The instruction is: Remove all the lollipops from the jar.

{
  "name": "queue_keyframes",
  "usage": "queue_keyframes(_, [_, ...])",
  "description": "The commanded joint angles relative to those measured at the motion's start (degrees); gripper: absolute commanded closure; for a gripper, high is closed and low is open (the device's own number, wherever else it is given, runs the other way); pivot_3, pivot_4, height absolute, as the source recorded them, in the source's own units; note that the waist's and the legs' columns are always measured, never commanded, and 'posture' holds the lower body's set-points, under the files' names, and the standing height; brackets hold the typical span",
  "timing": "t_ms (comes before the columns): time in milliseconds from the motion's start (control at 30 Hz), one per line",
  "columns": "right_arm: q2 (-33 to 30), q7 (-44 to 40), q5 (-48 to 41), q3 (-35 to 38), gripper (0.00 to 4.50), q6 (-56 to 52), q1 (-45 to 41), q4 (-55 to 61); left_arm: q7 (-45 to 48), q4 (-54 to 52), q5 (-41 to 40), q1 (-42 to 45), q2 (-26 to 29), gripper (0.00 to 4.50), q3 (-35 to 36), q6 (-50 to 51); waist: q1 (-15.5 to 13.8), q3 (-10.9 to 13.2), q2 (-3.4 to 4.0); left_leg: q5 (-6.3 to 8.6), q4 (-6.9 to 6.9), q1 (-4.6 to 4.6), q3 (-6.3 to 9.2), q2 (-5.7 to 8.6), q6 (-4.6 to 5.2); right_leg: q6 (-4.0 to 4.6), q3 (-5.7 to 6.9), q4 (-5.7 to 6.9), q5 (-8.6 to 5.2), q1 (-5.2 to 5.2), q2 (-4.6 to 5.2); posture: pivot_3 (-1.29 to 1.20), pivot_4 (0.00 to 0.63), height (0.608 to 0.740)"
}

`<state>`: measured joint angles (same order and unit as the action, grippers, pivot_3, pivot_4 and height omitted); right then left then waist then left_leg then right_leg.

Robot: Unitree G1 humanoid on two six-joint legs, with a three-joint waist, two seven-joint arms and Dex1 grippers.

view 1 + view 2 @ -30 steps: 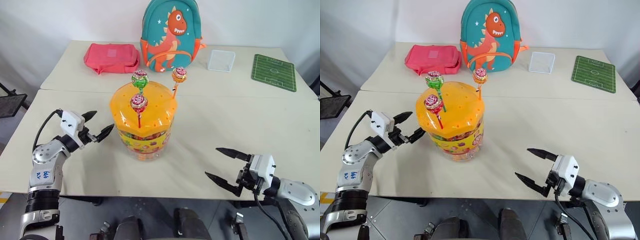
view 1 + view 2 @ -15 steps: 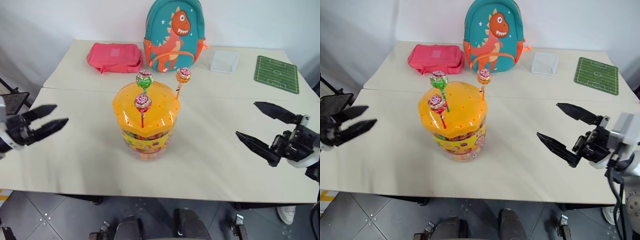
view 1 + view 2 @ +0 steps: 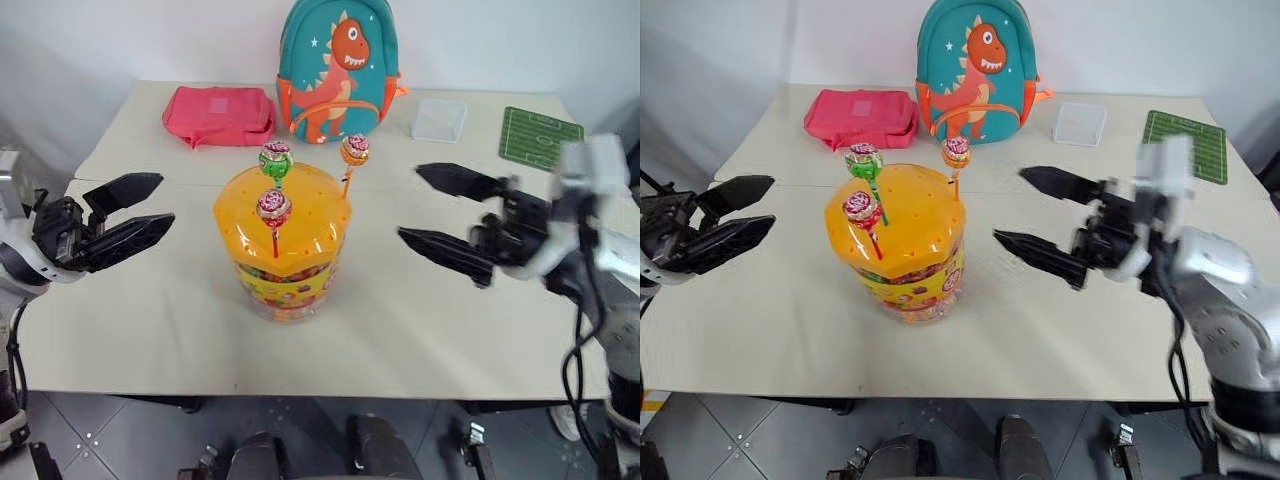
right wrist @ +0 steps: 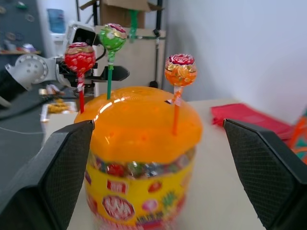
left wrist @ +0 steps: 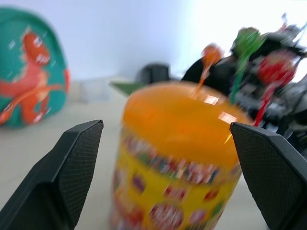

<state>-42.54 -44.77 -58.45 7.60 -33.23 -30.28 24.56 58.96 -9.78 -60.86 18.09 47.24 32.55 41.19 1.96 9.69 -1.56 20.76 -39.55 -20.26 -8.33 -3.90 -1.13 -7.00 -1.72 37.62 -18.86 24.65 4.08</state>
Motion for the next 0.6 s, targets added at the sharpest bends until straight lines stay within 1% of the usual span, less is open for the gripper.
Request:
queue_keyframes(33, [2.7, 1.0, -2.1, -1.7, 0.01, -3.3, -4.5, -1.5, -1.6, -4.6, -2.6, -1.6, -0.8, 0.00, 2.1, -0.3, 0.0, 0.0, 0.00, 0.03, -0.03, 0.00, 0.00, 0.00, 0.04, 0.00, 0.03, 0.00, 0.00, -0.01, 0.01, 0.00, 0.150, 0.740])
queue_keyframes(100, [5.8, 2.2, -1.9, -3.4, 0.01, -4.5, -7.4, -2.6, -0.5, -6.1, -1.9, -4.3, -1.2, 0.00, 3.3, -1.8, 0.1, 0.0, 0.00, 0.05, -0.03, 0.00, 0.00, 0.01, 0.05, 0.00, 0.03, -0.02, 0.00, 0.00, 0.03, 0.00, 0.150, 0.740])
queue_keyframes(167, [7.3, 2.7, -1.4, -4.0, 0.01, -6.0, -8.5, -3.4, -0.4, -7.6, -1.3, -6.4, -1.7, 0.00, 3.9, -3.1, 0.2, 0.0, 0.00, 0.05, -0.03, 0.00, 0.00, 0.00, 0.05, 0.00, 0.03, -0.02, 0.00, 0.03, 0.03, 0.00, 0.150, 0.740])
queue_keyframes(233, [7.7, 1.4, -0.1, -4.7, 0.01, -6.3, -8.4, -3.7, 0.2, -9.0, -0.3, -8.4, -1.6, 0.00, 3.8, -4.3, 0.2, 0.0, 0.00, 0.06, -0.03, -0.01, -0.01, 0.00, 0.05, 0.00, 0.06, -0.04, 0.00, 0.01, 0.03, 0.00, 0.150, 0.740])
queue_keyframes(267, [8.0, 0.9, 0.9, -5.1, 0.01, -6.0, -8.4, -4.1, 1.5, -9.9, -0.1, -9.0, -2.6, 0.00, 4.1, -6.6, 0.1, 0.0, 0.00, 0.07, -0.03, -0.02, -0.01, 0.01, 0.06, 0.00, 0.06, -0.06, 0.00, 0.02, 0.04, 0.00, 0.150, 0.740])
queue_keyframes(467, [11.3, 0.3, 3.3, -5.2, 0.01, -5.3, -9.8, -6.6, 1.5, -11.9, 0.7, -11.4, -3.1, 0.00, 2.5, -8.6, -0.1, 0.0, 0.00, 0.09, -0.12, -0.04, -0.08, 0.08, 0.11, 0.00, 0.11, -0.20, 0.00, -0.03, 0.11, 0.00, 0.150, 0.740])
queue_keyframes(500, [11.5, -0.1, 3.6, -5.3, 0.37, -5.4, -9.9, -6.7, 1.2, -12.2, 0.8, -11.8, -3.3, 0.00, 2.2, -8.8, -0.1, 0.0, 0.00, 0.09, -0.12, -0.03, -0.08, 0.08, 0.11, 0.00, 0.11, -0.19, 0.00, -0.03, 0.11, 0.00, 0.150, 0.740])
queue_keyframes(533, [11.8, -0.4, 4.1, -5.5, 0.51, -5.3, -10.0, -6.9, 1.0, -12.4, 1.0, -12.1, -3.9, 0.00, 2.3, -9.6, -0.1, 0.0, 0.00, 0.09, -0.12, -0.03, -0.08, 0.08, 0.11, 0.00, 0.11, -0.19, 0.00, -0.01, 0.11, 0.00, 0.150, 0.740])
queue_keyframes(600, [12.7, -0.2, 5.2, -5.5, 1.14, -4.9, -10.3, -7.8, 0.7, -12.9, 1.2, -13.0, -4.4, 0.00, 2.1, -10.2, -0.1, 0.0, 0.00, 0.10, -0.11, -0.03, -0.07, 0.07, 0.10, 0.00, 0.15, -0.20, 0.00, -0.01, 0.10, 0.00, 0.150, 0.740])
